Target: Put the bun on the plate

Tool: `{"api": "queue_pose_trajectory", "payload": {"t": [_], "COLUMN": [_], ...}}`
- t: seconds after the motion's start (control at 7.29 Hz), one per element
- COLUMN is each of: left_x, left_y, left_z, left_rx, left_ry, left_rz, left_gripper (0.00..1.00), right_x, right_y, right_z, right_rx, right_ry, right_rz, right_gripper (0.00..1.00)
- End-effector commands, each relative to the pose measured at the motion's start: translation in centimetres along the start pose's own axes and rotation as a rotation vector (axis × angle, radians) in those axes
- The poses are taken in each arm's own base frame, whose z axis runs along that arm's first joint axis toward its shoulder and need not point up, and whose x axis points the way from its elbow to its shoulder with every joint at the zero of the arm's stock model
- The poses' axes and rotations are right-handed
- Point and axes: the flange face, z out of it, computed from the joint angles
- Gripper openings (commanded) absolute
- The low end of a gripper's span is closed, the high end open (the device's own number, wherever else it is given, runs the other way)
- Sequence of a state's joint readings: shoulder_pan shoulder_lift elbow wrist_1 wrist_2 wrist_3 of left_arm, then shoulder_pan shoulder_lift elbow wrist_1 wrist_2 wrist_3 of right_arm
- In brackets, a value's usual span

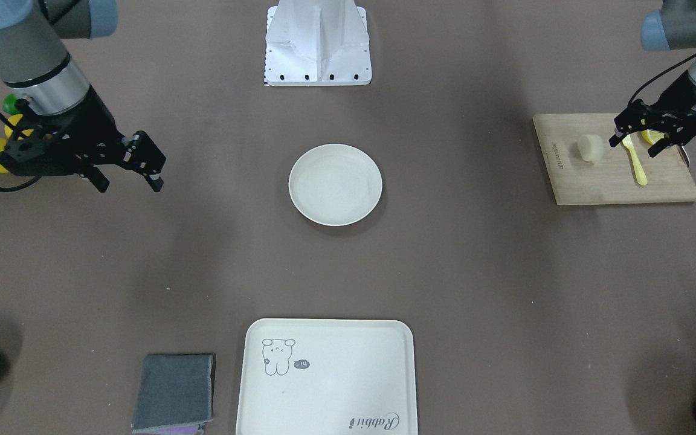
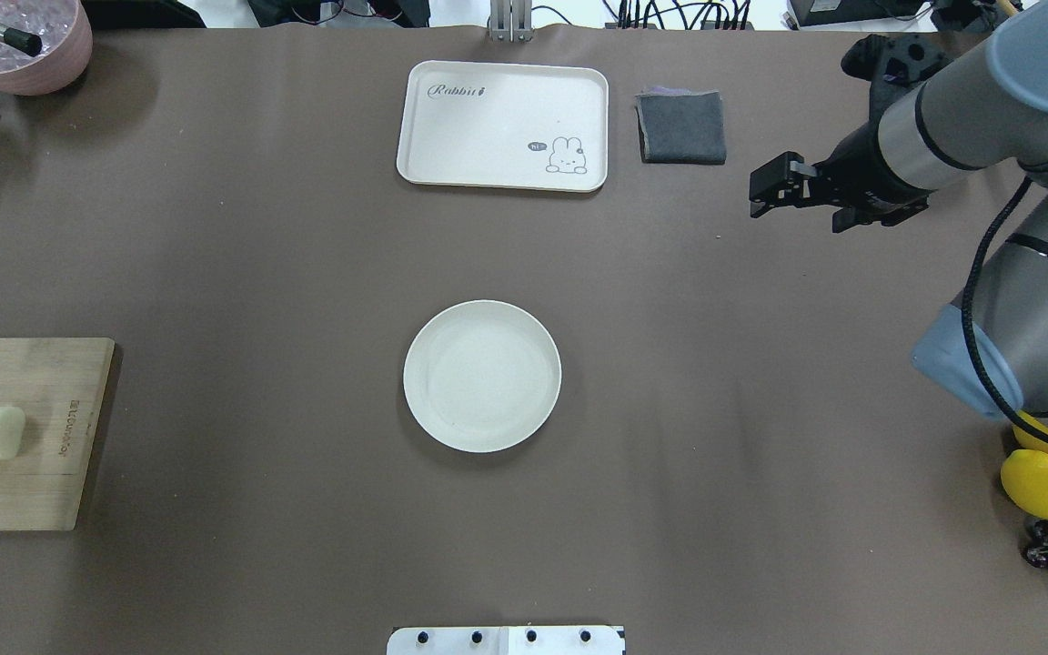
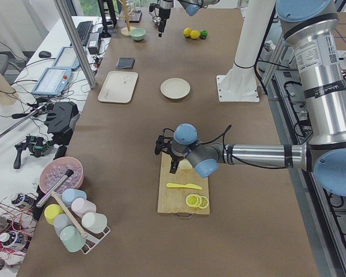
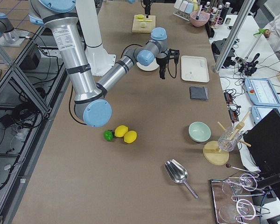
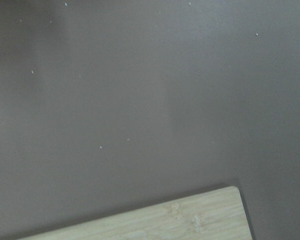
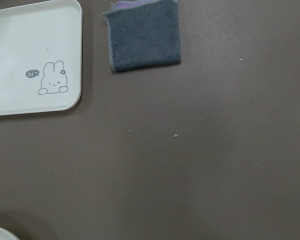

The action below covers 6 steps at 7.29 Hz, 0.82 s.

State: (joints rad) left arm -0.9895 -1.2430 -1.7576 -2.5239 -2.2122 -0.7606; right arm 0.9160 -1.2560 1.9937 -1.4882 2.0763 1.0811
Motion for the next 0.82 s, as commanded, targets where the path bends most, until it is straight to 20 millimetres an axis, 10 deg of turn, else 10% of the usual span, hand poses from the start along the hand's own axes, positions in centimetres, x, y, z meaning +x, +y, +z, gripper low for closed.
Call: {"api": "queue_pose_trajectory", "payload": {"t": [0.0, 0.27, 0.69], "left_x": [2.9, 2.9, 2.2], "left_y": [3.2, 3.0, 3.0], "left_z": [3.7, 5.8, 6.6], "left_rx": [0.001, 0.001, -0.009], "left_ry": [-0.021, -0.045, -0.055], "left_rz": [-0.013, 0.005, 0.01], "left_gripper": [0.97, 0.92, 0.49], "right_x": [1.6, 1.6, 1.6], "right_y": [-0.1, -0.1, -0.1], "right_z": [-0.9, -0.9, -0.8], "right_rx": [0.002, 0.001, 0.001], "right_ry": [0.0, 0.002, 0.002], "right_rz": [-0.021, -0.02, -0.021], "right_gripper": [1.0, 1.0, 1.0]}}
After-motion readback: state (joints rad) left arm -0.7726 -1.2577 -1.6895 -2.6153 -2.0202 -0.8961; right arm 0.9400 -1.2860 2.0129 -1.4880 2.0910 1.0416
